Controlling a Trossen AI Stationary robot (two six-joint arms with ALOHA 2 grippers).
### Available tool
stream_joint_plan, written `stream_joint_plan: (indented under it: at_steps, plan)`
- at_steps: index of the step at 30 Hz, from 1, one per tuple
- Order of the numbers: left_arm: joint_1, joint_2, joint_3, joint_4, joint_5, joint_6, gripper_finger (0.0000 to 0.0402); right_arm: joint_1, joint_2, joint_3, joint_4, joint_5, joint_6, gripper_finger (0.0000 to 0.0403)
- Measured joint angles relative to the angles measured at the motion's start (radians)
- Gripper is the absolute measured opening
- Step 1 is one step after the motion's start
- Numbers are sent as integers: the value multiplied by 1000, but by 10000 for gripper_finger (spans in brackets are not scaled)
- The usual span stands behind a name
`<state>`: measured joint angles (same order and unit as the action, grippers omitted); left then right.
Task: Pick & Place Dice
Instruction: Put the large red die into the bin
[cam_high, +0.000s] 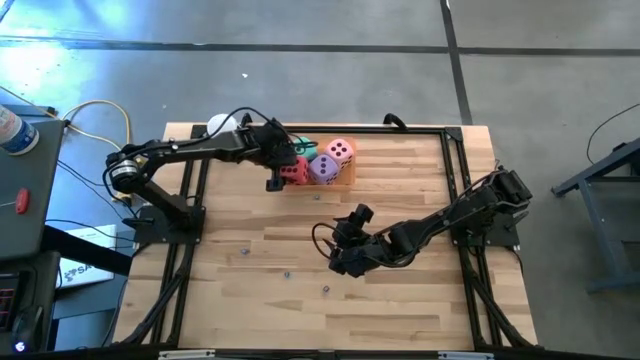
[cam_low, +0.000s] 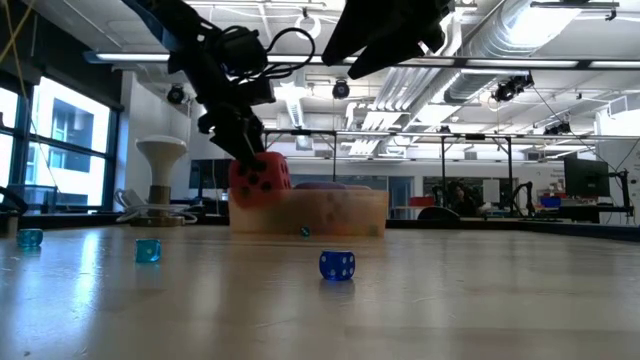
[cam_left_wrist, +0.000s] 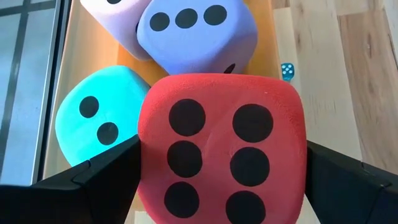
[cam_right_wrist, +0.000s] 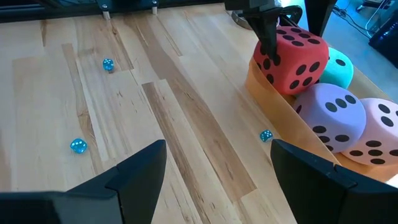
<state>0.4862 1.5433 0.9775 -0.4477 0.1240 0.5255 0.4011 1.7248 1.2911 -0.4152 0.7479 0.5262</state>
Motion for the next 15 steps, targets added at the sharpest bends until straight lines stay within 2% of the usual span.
stream_joint_plan:
  at_steps: [15]
  plan:
    - [14,8,0,-9,37,-3,372,-41,0,0,-8,-26,-1,282]
